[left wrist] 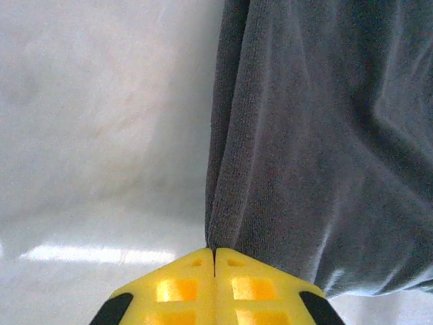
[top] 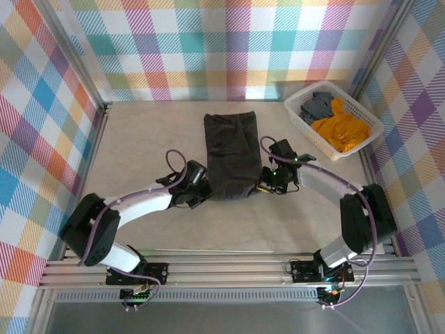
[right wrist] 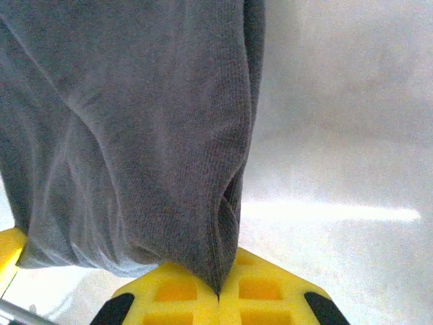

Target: Fold and stack the t-shirts

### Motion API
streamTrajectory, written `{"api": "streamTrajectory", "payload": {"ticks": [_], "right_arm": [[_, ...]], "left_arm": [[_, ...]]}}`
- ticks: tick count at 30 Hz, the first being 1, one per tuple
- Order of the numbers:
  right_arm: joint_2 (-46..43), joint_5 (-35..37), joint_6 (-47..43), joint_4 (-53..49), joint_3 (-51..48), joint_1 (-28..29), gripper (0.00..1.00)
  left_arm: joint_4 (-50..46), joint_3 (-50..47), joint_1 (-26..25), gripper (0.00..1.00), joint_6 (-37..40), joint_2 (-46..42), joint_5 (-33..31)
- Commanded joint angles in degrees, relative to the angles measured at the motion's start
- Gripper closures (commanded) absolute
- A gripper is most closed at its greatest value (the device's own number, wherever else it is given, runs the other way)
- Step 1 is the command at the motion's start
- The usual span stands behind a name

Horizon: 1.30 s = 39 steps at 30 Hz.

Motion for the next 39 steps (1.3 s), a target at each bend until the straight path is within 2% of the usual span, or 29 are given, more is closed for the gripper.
{"api": "streamTrajectory", "payload": {"ticks": [1,8,12,16,21,25,30,35,37,39], "right_arm": [[-7.0,-2.76,0.83,-3.76,-4.27,1.67,1.0],[-21.28,-5.19,7.35,-8.29,-9.98,6.16,1.0],[-26.72,-5.03,9.7,-12.95,-7.64,7.07,1.0],[-26.51,-4.1,9.93,-17.62,-0.76,7.07,1.0],[-20.49,-3.62,10.04,-20.34,8.2,6.44,1.0],[-14.94,-2.66,10.25,-22.07,14.22,4.45,1.0],[-5.91,-7.9,10.25,-18.04,18.49,-1.54,1.0],[9.07,-10.01,8.89,-15.14,29.25,-8.06,1.0],[16.88,-11.55,7.94,-15.22,36.57,-9.56,1.0],[25.58,-12.88,7.15,-16.22,45.31,-10.3,1.0]], "left_arm": [[-5.4,-3.84,-3.73,1.0,-1.87,-7.39,-1.97],[-12.55,-7.87,-13.4,1.0,-10.01,-26.49,-8.82],[-15.64,-5.79,-15.09,1.0,-11.87,-32.86,-10.95],[-19.41,1.03,-15.05,1.0,-10.42,-33.94,-13.64],[-21.39,8.92,-13.96,1.0,-8.68,-28.47,-13.86],[-18.83,12.15,-7.37,1.0,-7.06,-24.61,-8.76],[-16.67,17.49,1.89,1.0,-3.76,-14.75,-0.68],[-15.24,27.82,12.25,1.0,1.41,1.09,4.45],[-14.87,33.93,15.57,1.0,2.94,8.36,5.99],[-18.32,41.44,17.28,1.0,5.32,15.76,5.7]]}}
